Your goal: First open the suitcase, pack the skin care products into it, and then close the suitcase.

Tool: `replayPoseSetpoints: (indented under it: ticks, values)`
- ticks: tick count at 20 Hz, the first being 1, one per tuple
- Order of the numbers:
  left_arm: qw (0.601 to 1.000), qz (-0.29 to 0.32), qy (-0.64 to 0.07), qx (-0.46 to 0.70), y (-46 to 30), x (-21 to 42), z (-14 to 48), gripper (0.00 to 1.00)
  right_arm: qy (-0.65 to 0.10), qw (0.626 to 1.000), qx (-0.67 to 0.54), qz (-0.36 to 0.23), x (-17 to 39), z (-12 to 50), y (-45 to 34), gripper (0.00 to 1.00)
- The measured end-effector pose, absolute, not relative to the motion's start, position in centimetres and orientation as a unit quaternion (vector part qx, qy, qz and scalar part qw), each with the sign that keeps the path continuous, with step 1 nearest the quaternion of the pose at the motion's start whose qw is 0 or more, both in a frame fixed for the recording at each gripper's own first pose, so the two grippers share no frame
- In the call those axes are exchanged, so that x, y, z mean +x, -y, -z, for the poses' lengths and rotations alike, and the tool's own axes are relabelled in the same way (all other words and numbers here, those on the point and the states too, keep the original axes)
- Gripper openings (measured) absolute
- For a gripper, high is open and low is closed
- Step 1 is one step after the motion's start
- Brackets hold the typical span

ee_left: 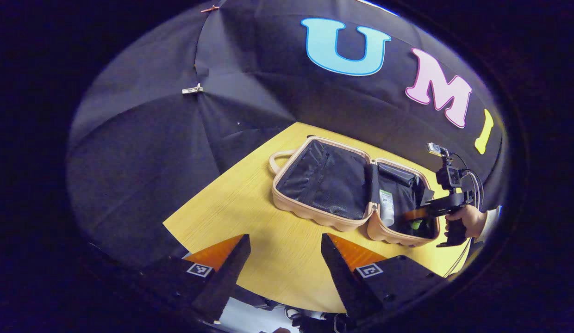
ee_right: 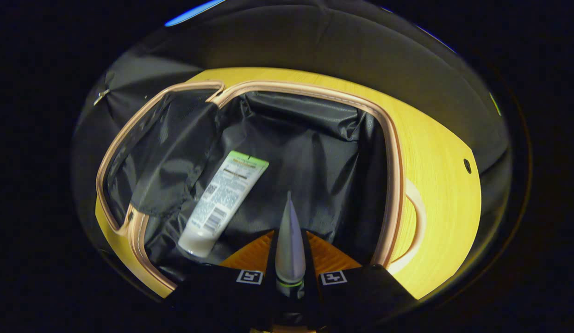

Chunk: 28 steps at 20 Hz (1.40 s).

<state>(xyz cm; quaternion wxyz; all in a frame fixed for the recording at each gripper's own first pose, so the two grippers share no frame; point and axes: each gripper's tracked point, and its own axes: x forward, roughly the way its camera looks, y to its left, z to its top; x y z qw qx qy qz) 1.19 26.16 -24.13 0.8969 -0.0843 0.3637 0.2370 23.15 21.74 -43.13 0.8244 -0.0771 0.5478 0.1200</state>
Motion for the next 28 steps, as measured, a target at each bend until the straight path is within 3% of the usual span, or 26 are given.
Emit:
replayPoseSetpoints:
  ticks: [3, 6, 7, 8, 14, 19, 26, 27, 28]
  values:
    - [0.897, -0.234, -0.366, -0.084, -26.2, 1.5, 24.2, 0.96, -0.56, 0.817, -0.047, -0.129, 22.6, 42.8, -22.8, 0.35]
    - [0.898, -0.229, -0.367, -0.084, -26.6, 2.6, 24.6, 0.96, -0.557, 0.819, -0.054, -0.129, 22.1, 41.5, -22.6, 0.85]
    - [0.898, -0.229, -0.366, -0.082, -26.9, 3.1, 24.5, 0.96, -0.55, 0.822, -0.058, -0.131, 21.9, 40.8, -22.6, 0.87]
    - [0.9, -0.229, -0.363, -0.079, -27.2, 3.5, 24.2, 0.96, -0.54, 0.828, -0.058, -0.138, 21.9, 39.9, -22.6, 0.97]
    - [0.913, -0.225, -0.335, -0.06, -32.3, 8.2, 23.1, 0.96, -0.453, 0.878, -0.033, -0.153, 21.7, 31.7, -21.3, 0.97]
    - [0.922, -0.22, -0.311, -0.071, -39.3, 14.4, 21.5, 0.96, -0.381, 0.916, -0.031, -0.126, 19.6, 25.8, -16.6, 0.97]
    - [0.891, -0.193, -0.362, -0.193, -45.8, 22.3, 28.8, 0.95, -0.319, 0.945, -0.066, -0.042, 11.1, 21.6, -7.2, 0.96]
    - [0.878, -0.194, -0.377, -0.22, -45.7, 22.9, 30.3, 0.88, -0.33, 0.942, -0.057, -0.029, 9.5, 21.9, -6.5, 0.96]
    - [0.866, -0.198, -0.386, -0.248, -45.8, 23.3, 31.6, 0.94, -0.346, 0.937, -0.05, -0.016, 7.9, 22.4, -5.8, 0.96]
